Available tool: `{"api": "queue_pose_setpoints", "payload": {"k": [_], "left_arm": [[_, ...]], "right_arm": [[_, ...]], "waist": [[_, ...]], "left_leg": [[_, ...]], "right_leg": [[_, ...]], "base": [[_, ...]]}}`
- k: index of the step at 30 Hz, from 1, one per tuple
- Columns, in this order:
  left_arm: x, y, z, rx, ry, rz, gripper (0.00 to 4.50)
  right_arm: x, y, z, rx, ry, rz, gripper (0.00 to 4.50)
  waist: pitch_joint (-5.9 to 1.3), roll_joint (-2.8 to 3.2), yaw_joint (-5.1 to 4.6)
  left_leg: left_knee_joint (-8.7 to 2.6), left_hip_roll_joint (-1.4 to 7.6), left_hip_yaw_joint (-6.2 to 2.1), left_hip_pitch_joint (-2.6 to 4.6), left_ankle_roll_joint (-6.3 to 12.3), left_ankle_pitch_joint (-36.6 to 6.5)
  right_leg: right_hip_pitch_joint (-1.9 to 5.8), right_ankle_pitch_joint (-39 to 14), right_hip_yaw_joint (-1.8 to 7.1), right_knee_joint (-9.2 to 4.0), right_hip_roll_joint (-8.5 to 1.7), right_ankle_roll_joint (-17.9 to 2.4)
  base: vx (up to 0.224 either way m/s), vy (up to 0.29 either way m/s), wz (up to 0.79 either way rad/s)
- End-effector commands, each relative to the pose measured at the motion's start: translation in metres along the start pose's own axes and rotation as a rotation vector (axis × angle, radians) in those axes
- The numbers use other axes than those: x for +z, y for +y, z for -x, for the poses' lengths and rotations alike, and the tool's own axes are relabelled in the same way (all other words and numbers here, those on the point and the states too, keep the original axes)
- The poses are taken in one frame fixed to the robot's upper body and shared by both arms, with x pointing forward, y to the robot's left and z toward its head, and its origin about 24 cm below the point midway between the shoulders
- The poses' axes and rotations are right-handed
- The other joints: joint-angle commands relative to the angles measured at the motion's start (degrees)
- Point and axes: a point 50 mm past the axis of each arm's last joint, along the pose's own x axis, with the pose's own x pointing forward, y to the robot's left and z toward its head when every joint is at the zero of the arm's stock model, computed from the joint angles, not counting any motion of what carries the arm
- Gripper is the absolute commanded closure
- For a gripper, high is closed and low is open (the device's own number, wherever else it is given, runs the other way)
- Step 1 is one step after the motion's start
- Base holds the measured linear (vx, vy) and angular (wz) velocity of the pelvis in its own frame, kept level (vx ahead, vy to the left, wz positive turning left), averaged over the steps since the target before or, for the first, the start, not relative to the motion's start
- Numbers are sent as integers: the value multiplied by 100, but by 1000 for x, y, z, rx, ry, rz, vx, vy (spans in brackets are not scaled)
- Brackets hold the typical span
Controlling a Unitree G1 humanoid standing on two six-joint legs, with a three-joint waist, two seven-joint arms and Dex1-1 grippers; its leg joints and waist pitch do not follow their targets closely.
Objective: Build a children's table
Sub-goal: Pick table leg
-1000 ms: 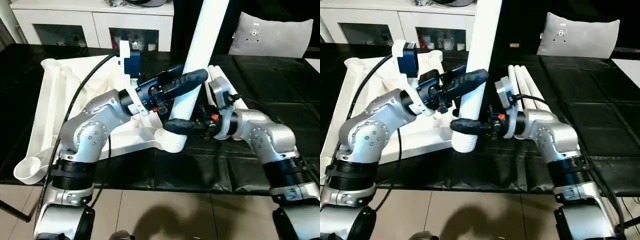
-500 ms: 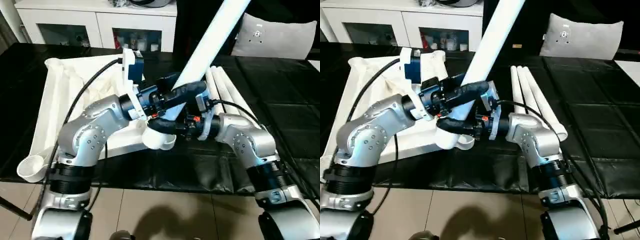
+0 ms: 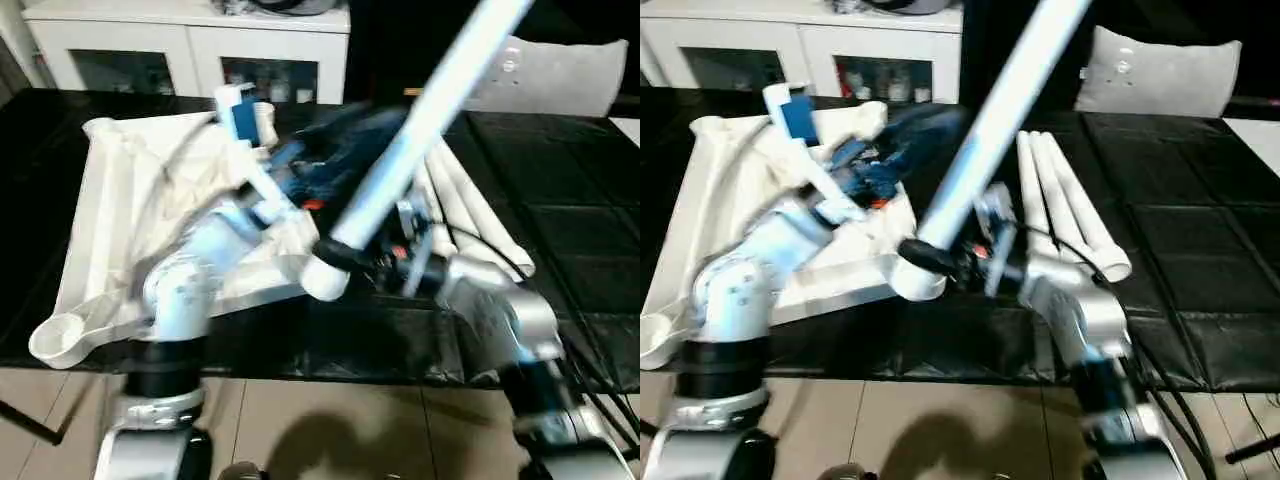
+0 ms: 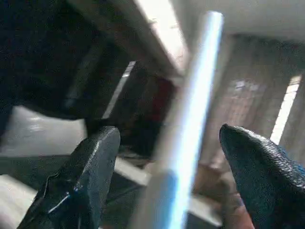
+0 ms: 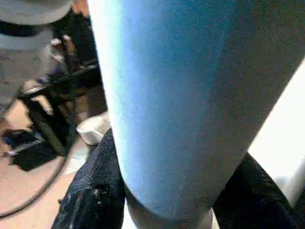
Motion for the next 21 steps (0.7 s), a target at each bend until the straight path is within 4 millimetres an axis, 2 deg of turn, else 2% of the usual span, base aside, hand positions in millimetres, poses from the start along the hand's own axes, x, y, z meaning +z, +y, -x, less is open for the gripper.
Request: {"api": "queue_pose_setpoints", "payload": {"k": [1,3,4,5,6,8,9,10,11,12,13,15,16,17,18,19,20,21], "left_arm": [[1,9,16,126,43,-110,65],[3,15,30,209,44,-153,65],[1,24,44,330,94,-229,65],[1,24,44,330,94,-229,65],[-1,29,53,395,131,-270,65],[-9,38,78,550,201,-352,65],[-12,39,82,572,211,-358,65],[-14,39,85,585,221,-378,65],[-16,40,88,598,233,-401,65],[-23,39,96,624,255,-420,65],[-30,38,104,655,276,-426,65],[-35,36,114,701,277,-403,65],[-39,34,120,727,289,-414,65],[-39,34,120,727,289,-414,65],[-40,33,122,735,302,-428,65],[-42,32,124,747,312,-435,65],[-43,32,124,750,313,-435,65],[-44,31,125,761,317,-438,65]], "right_arm": [[10,0,10,-107,-48,80,260],[10,-2,17,-201,-71,101,261],[9,-5,24,-318,-65,150,261],[9,-5,24,-318,-65,150,261],[8,-6,27,-389,-56,179,261],[5,-8,35,-582,-59,221,261],[4,-8,36,-621,-57,232,261],[2,-7,36,-629,-51,217,261],[0,-7,37,-639,-45,201,261],[-4,-6,39,-697,-35,211,261],[-7,-5,42,-763,-42,223,261],[-6,-4,45,-834,-77,235,261],[-4,-2,47,-853,-122,236,261],[-4,-2,47,-853,-122,236,261],[-2,-1,49,-850,-150,225,261],[-3,1,49,-834,-163,205,261],[-3,2,49,-821,-162,194,261],[-6,4,48,-791,-163,149,261]], "waist": [[-403,32,6],[-399,40,-3],[-400,55,-7],[-400,55,-7],[-391,77,-21],[-353,67,-47],[-361,50,-72],[-364,59,-70],[-348,61,-74],[-354,43,-88],[-349,48,-76],[-348,41,-118],[-336,6,-127],[-339,12,-112],[-342,16,-90],[-331,11,-74],[-316,-6,-40],[-320,-111,29]], "left_leg": [[-383,198,-40,13,51,-424],[-392,194,-34,33,17,-475],[-394,185,-30,38,-43,-517],[-394,185,-30,38,-43,-517],[-407,172,-28,54,-90,-670],[-439,175,-34,39,-151,-755],[-443,165,-26,64,-184,-876],[-452,168,-40,59,-197,-879],[-460,175,-33,69,-167,-969],[-462,169,-33,59,-164,-1039],[-478,189,-49,50,-155,-997],[-484,186,-37,48,-198,-1043],[-481,165,-18,36,-165,-1103],[-471,153,-11,27,-106,-1125],[-451,136,7,11,61,-1054],[-442,125,18,-3,163,-1006],[-409,114,22,-38,355,-920],[-332,106,23,-58,567,-797]], "right_leg": [[393,-488,284,-413,-446,-855],[371,-575,286,-428,-439,-789],[360,-636,284,-437,-425,-761],[360,-636,284,-437,-425,-761],[344,-823,281,-451,-415,-728],[326,-1001,288,-477,-409,-601],[321,-1168,289,-493,-411,-552],[334,-1200,291,-489,-421,-546],[298,-1297,301,-517,-411,-540],[309,-1371,301,-512,-412,-541],[304,-1337,305,-522,-420,-522],[290,-1255,315,-503,-422,-529],[292,-1344,327,-531,-434,-511],[303,-1419,350,-526,-474,-514],[323,-1547,399,-552,-546,-552],[330,-1604,422,-573,-573,-559],[360,-1830,472,-618,-674,-572],[400,-2101,555,-698,-823,-552]], "base": [[0,0,0],[0,0,0],[0,0,0],[0,0,0],[0,0,0],[0,0,0],[0,0,0],[0,0,0],[0,0,0],[0,0,0],[0,0,0],[0,0,0],[0,0,0],[0,0,0],[0,0,0],[0,0,0],[0,0,0],[0,0,0]]}}
